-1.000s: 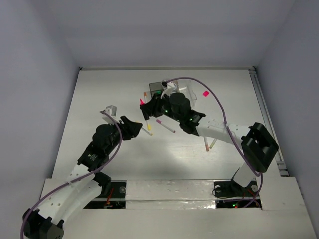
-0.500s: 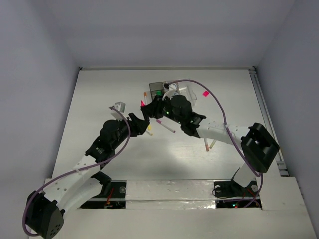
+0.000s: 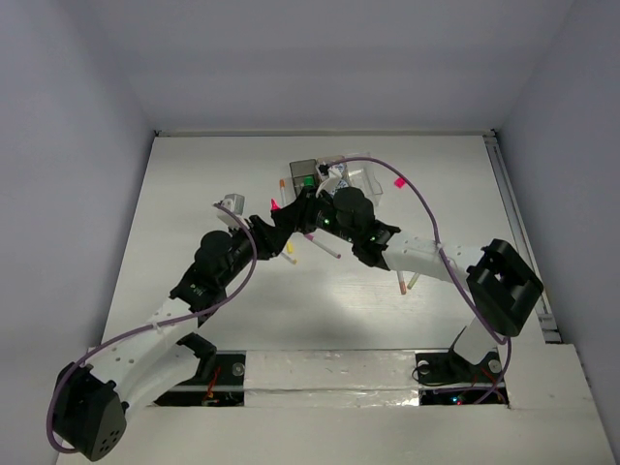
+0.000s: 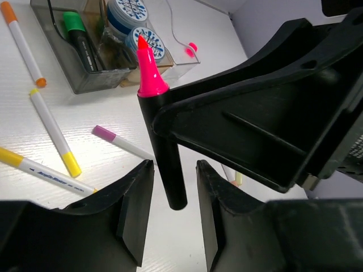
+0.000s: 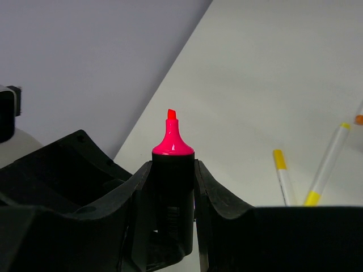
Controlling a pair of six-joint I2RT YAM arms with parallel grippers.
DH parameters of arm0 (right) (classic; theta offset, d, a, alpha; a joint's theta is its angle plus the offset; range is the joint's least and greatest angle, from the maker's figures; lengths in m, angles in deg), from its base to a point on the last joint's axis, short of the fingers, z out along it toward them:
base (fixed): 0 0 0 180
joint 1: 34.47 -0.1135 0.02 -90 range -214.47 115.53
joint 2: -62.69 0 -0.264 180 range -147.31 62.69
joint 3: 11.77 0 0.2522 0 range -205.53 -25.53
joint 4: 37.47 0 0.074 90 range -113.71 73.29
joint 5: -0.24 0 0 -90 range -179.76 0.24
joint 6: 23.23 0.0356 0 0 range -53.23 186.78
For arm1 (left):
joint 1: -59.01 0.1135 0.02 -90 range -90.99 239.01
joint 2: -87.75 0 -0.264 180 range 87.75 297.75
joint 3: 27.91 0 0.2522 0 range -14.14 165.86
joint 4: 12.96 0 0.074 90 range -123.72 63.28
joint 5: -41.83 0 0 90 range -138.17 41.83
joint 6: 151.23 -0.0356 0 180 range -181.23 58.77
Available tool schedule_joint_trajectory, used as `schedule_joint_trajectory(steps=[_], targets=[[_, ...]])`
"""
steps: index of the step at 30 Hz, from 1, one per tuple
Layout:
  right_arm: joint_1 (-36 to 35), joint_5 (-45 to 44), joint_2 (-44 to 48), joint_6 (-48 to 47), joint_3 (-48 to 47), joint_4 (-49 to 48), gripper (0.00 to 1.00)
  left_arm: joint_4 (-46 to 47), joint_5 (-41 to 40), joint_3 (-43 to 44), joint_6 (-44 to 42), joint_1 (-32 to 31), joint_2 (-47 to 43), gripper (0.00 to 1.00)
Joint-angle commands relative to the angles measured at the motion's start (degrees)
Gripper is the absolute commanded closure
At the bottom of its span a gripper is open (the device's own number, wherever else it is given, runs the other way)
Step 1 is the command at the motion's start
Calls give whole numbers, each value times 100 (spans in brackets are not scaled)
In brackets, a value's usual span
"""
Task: Sort the stationery into containers
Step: Pick up the pen from the center of the board.
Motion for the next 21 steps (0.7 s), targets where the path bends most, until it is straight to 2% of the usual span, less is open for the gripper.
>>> schedule_joint_trajectory(steps=[1,10,14,17,19,21], targets=[[-51,223,92,191,41,-547,95,471,105,-52,-90,-46,85,68],[-104,267,136,191,103,-574,95,419,-18,1,-143,-46,129,76],[-104,180,162,165,164,-556,96,402,-184,-25,-116,-46,138,100],[-104,153,188,147,261,-547,95,314,-194,-25,-134,-46,226,100],[-104,110,232,112,322,-539,91,331,-167,-52,-142,-46,217,100],[-104,92,364,68,349,-460,76,427,-71,-148,-151,-46,112,100]])
